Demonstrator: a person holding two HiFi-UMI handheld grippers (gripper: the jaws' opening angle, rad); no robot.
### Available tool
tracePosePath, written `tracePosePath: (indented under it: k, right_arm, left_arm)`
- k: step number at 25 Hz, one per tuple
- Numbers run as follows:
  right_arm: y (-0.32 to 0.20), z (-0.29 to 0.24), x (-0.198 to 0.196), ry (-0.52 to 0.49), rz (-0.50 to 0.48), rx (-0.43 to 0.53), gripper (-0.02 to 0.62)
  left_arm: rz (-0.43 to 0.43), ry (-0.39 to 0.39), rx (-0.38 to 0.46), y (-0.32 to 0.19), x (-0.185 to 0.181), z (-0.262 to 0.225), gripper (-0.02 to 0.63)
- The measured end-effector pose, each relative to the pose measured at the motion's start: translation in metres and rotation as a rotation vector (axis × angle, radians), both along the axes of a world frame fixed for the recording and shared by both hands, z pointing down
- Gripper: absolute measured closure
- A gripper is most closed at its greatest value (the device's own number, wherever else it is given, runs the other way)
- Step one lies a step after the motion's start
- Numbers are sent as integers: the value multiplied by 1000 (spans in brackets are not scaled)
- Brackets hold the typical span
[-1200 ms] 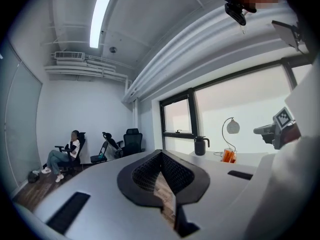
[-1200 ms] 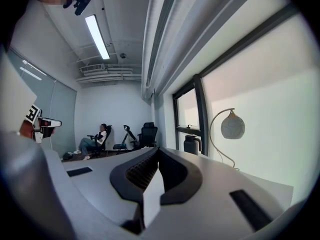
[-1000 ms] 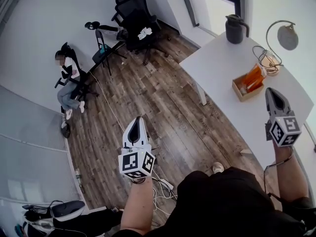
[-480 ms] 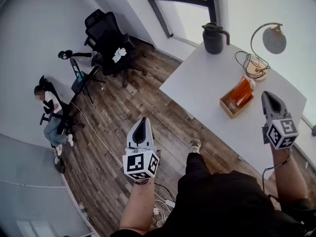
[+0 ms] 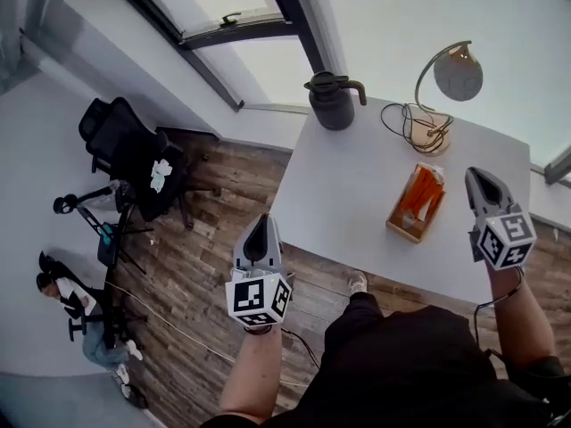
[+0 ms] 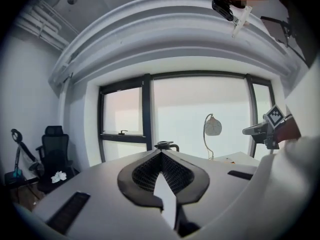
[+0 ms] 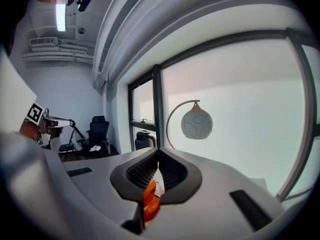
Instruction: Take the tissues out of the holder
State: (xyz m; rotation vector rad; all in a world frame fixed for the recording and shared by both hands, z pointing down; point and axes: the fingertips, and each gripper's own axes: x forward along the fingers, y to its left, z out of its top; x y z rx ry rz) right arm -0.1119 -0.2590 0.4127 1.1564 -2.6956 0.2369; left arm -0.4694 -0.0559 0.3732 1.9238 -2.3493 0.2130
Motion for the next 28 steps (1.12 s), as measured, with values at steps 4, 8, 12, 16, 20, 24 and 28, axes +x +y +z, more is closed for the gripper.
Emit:
tracePosePath:
  k: [4,8,12,16,20,24,28]
  right_arm:
    - [-7,2,-12,22,88,-8,589]
    - [-12,8,-20,39,162,-20,589]
    - [-17,5,-18,29,251,-34,589]
    - [-18,-2,-20,41,252,-18,589]
    - [-21,2,-17,47,239,-24,589]
    - [-22,27,-12,65,226,-88,589]
    - [-25,42,-15,53,180,-109,589]
  left_arm:
    - [159,-21,-3,-64,-19,0,601]
    - [264,-24,13,-122,-37,-3,602]
    - [386,11,-6,-166,-17,13,601]
    - [519,51,-38,-198,29,34,601]
    - [596,68,-45,-220,69,41,601]
    - [624,68,-42,-231,98,39,601]
    - [598,103,-66,-235,104,44,601]
